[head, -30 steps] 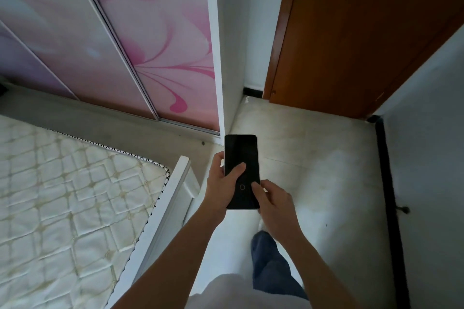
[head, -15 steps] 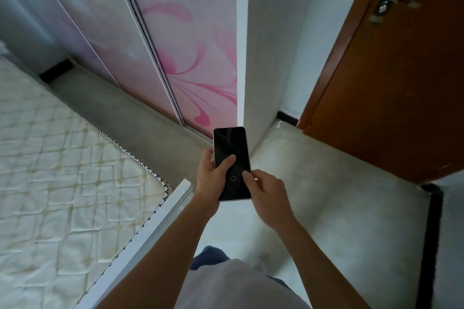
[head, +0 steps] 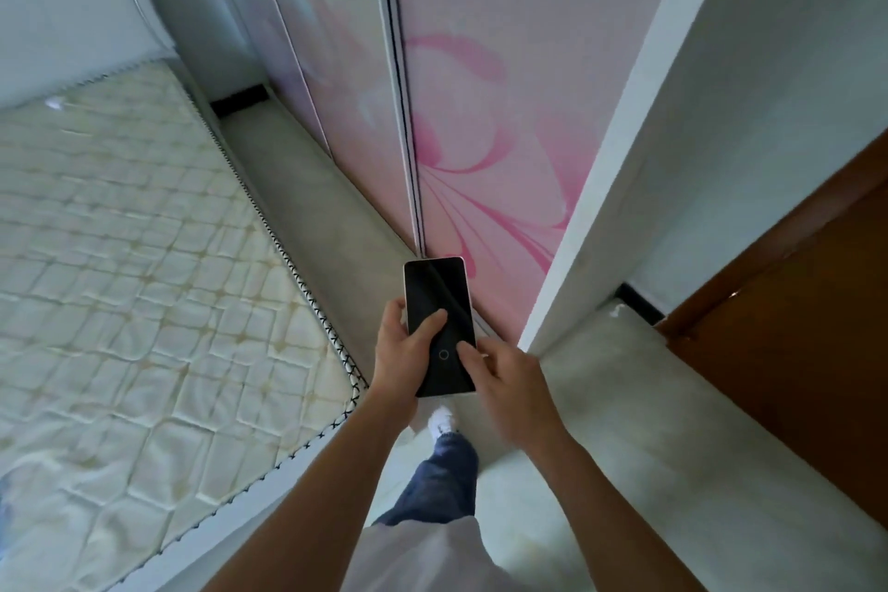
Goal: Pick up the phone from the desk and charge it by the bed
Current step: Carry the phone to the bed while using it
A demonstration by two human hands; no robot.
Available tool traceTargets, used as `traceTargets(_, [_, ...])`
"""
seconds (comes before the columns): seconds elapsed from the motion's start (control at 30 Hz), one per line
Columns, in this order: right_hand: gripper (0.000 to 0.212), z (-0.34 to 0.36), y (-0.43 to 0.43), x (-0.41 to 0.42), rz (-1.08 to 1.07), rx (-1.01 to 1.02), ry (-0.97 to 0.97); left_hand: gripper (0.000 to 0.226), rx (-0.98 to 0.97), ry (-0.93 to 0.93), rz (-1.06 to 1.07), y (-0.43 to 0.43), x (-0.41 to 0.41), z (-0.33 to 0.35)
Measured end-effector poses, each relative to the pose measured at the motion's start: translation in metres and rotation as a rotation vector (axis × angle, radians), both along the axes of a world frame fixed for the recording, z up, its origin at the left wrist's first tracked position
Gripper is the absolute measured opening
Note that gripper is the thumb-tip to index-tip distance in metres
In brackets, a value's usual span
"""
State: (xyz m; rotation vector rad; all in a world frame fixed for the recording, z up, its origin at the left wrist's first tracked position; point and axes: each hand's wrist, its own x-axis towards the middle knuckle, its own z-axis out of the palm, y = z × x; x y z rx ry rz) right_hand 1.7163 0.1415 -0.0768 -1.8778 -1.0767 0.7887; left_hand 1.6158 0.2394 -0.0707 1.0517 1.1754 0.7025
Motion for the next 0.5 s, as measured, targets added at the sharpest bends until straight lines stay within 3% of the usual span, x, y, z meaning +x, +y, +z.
traceTargets(0.23, [0.034,0.001,0.143,0.051,0.081,0.073,-0.03,0.018,-0.009,-0.029,0.119,0.128,0.042,0.0])
traceTargets(0.5, [0.023,0.006,0.284,0.068,0.221,0.085,-0.035,0.019,-0.005,-0.034,0.26,0.252,0.049,0.005])
